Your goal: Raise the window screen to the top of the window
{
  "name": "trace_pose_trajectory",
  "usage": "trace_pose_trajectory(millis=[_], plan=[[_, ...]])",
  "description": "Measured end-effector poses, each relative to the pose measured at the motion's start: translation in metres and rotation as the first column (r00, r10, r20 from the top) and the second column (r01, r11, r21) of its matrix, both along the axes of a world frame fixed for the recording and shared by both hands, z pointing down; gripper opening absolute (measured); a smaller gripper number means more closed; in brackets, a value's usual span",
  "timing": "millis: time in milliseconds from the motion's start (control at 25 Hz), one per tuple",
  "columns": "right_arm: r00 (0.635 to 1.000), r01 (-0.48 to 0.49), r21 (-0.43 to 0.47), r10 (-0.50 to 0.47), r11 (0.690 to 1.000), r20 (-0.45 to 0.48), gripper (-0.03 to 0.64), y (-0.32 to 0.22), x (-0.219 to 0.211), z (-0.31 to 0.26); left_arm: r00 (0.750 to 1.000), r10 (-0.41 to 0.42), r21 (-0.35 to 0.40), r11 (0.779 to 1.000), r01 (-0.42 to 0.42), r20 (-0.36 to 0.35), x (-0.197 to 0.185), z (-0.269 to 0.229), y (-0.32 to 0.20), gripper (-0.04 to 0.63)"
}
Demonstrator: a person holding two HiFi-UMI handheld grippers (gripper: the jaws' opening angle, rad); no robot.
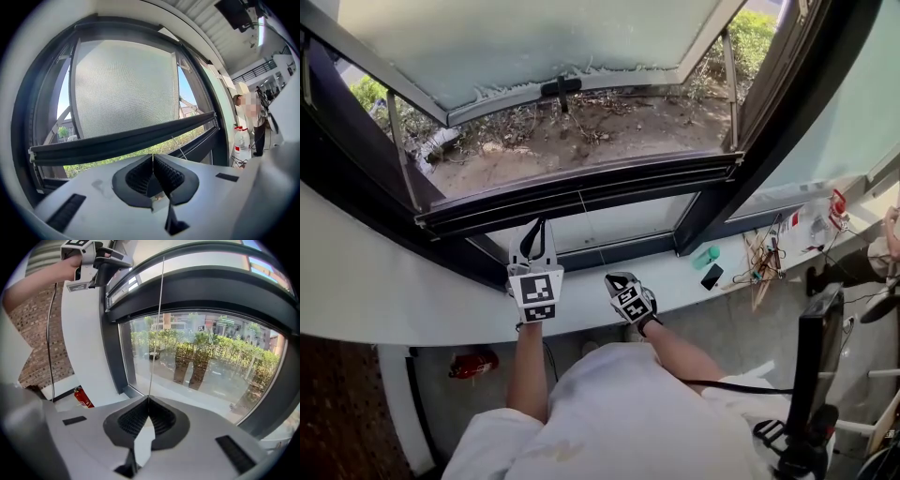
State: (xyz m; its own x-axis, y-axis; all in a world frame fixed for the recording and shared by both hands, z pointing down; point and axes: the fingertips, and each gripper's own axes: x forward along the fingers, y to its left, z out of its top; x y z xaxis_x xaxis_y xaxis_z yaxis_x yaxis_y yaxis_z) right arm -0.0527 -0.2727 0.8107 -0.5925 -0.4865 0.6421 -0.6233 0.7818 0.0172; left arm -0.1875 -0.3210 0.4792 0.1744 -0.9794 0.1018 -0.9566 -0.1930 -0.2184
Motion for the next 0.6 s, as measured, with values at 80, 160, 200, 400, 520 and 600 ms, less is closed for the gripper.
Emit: trace_pose_trajectory(millis=[80,160,200,400,520,600], plan=[[1.000,0.000,0.007,0.000,1.000,-0.001,0.003,-0.002,0.001,-0.001,1.000,0.000,0.000,1.000,0.000,-0.028,0.002,0.001,0.002,0.005],[1.000,0.001,0.014,-0.001,1.000,-0.002,0.003,-0.003,0.002,-0.002,0.998,0.001,0.008,1.000,-0.001,-0.063,0.003,0.001,0.005,0.002],[1.000,0.001,0.017,-0.001,1.000,-0.001,0.003,-0.004,0.002,-0.002,0.997,0.002,0.015,1.000,-0.001,-0.081,0.003,0.002,0.006,0.002],[0.999,-0.019,0.023,0.018,1.000,0.041,0.003,-0.007,-0.001,-0.017,0.992,-0.003,0.010,1.000,0.004,-0.124,0.004,0.005,0.008,0.002],[0.997,-0.034,0.029,0.032,0.999,0.065,0.003,-0.011,-0.002,-0.022,0.990,0.007,0.013,1.000,-0.006,-0.140,0.006,0.003,0.008,0.002],[0.997,-0.033,0.043,0.030,0.999,0.077,0.003,-0.014,-0.004,-0.027,0.990,0.012,0.016,1.000,-0.010,-0.138,0.007,0.003,0.007,0.002]])
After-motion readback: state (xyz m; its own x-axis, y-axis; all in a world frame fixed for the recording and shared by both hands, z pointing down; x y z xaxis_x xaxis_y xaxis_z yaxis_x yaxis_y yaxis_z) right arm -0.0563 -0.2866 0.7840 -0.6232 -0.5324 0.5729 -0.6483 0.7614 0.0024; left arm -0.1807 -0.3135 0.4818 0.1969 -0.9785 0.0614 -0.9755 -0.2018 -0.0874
